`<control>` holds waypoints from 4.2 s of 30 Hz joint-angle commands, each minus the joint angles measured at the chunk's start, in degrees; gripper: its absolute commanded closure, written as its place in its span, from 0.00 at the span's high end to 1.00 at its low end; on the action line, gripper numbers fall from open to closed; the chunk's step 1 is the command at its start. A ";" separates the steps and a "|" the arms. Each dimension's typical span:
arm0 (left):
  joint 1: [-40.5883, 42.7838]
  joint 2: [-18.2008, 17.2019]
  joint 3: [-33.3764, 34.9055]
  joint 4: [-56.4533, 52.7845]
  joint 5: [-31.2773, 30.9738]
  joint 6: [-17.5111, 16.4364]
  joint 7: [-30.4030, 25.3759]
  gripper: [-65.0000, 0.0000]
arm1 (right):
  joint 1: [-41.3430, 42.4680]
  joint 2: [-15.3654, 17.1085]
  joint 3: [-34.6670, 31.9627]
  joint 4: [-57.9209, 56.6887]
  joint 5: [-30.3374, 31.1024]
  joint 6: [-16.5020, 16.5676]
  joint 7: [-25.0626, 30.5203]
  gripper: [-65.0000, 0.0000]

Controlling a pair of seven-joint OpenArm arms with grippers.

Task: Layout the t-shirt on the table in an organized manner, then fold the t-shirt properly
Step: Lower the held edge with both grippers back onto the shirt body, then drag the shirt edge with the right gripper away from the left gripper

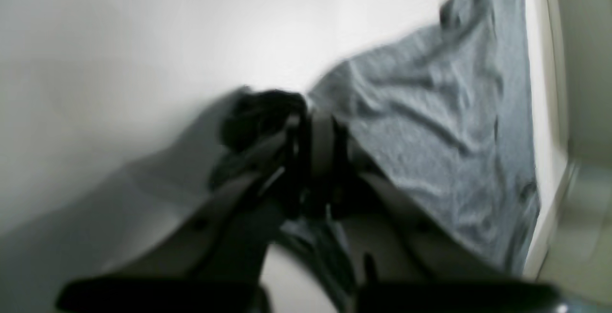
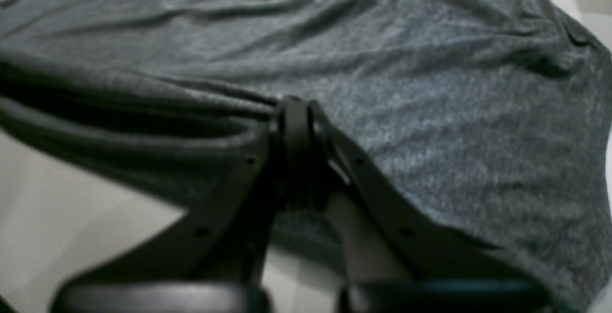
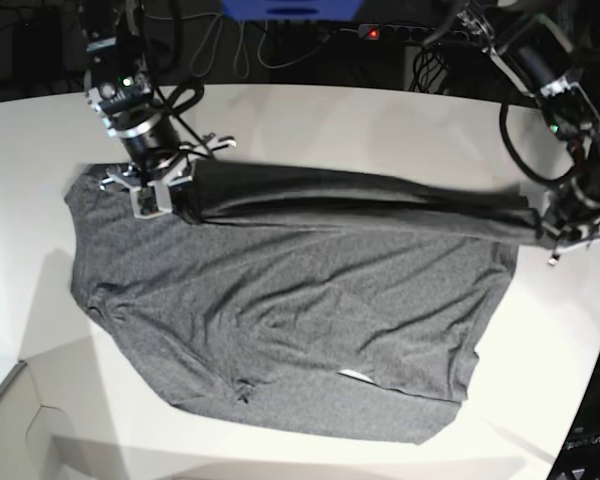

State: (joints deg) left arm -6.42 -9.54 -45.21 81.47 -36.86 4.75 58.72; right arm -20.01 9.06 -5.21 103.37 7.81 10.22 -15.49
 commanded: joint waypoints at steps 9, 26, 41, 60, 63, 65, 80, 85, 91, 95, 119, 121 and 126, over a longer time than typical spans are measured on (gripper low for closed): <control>-6.20 -3.16 2.35 -5.47 -0.81 -0.05 -0.56 0.00 | 4.32 1.71 0.07 -3.37 0.23 -0.06 1.55 0.00; -12.44 -3.25 2.44 -14.00 -0.81 -0.05 -0.65 0.00 | 6.43 1.97 1.74 -6.19 0.23 -0.06 1.73 0.00; -14.29 -3.25 2.53 -15.23 -0.81 -0.05 -0.65 0.05 | 7.66 1.97 1.56 -8.03 0.23 0.11 1.46 0.03; -8.13 -2.90 2.09 -1.78 -1.51 -0.49 -0.39 0.53 | -1.13 1.18 13.61 0.41 0.23 3.98 1.73 0.51; -5.94 -2.81 2.09 -1.87 -1.51 -0.49 -0.56 0.53 | -3.51 0.92 12.73 0.50 0.23 8.81 1.55 0.51; -4.71 -2.81 2.09 -2.57 -1.51 -0.49 -0.65 0.53 | -4.74 0.74 12.55 -0.12 0.23 10.49 1.55 0.51; -4.62 -2.72 2.27 -10.04 -1.42 -0.58 -0.65 0.53 | 0.01 1.09 12.47 -8.91 0.23 10.92 1.99 0.48; -4.27 -2.81 2.09 -9.78 -1.42 -0.58 -0.65 0.53 | 1.24 1.53 12.47 -10.49 0.23 11.01 1.73 0.23; -4.27 -2.81 2.09 -9.78 -1.42 -0.58 -0.65 0.53 | 1.24 1.53 12.47 -10.23 0.23 11.01 1.64 0.00; -4.27 -2.81 2.09 -9.78 -1.42 -0.58 -0.65 0.53 | 2.74 2.50 12.47 -10.23 0.23 11.01 1.55 0.00; -4.79 -2.81 2.18 -10.04 -1.42 -0.58 -0.65 0.53 | 0.71 4.00 12.55 -7.50 0.23 14.44 1.46 0.49; -4.88 -2.81 2.18 -10.04 -1.42 -0.58 -0.65 0.53 | 0.45 3.91 12.55 -6.98 0.23 14.62 1.46 0.49; -4.88 -2.81 2.18 -10.13 -1.42 -0.58 -0.65 0.53 | 0.27 3.82 12.55 -8.03 0.23 14.62 1.46 0.49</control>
State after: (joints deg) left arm -10.17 -11.42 -43.03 70.52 -37.52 4.49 58.28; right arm -20.01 12.49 7.07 94.59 7.73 24.38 -15.31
